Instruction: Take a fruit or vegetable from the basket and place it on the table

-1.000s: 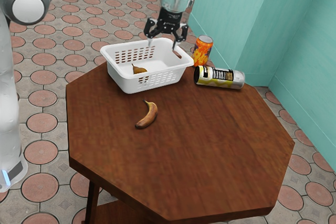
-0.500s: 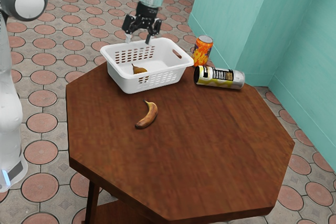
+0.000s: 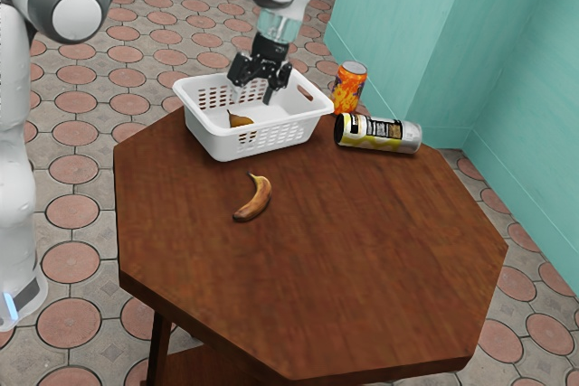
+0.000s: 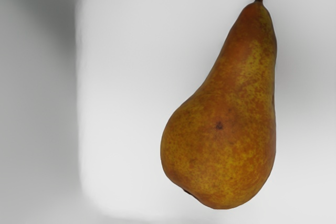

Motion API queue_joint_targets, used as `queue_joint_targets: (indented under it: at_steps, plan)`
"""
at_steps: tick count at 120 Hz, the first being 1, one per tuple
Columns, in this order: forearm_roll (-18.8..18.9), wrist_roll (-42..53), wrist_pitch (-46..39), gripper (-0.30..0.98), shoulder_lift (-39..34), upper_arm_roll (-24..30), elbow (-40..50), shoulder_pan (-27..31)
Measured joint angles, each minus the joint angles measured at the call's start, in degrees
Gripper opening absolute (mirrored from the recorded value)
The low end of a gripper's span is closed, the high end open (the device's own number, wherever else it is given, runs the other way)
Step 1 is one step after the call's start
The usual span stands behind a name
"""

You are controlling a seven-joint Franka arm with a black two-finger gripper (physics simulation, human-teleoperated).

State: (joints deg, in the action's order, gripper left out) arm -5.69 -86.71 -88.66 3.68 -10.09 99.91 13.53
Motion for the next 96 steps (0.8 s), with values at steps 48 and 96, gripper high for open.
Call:
queue_joint_targets:
  at_steps: [48, 96]
  plan:
    - [-1.8, -1.6, -0.5, 0.69, 2.9, 0.1, 0.6, 1.5]
    - [-2.1, -2.4, -0.8, 0.69, 4.7, 0.1, 1.9, 2.2]
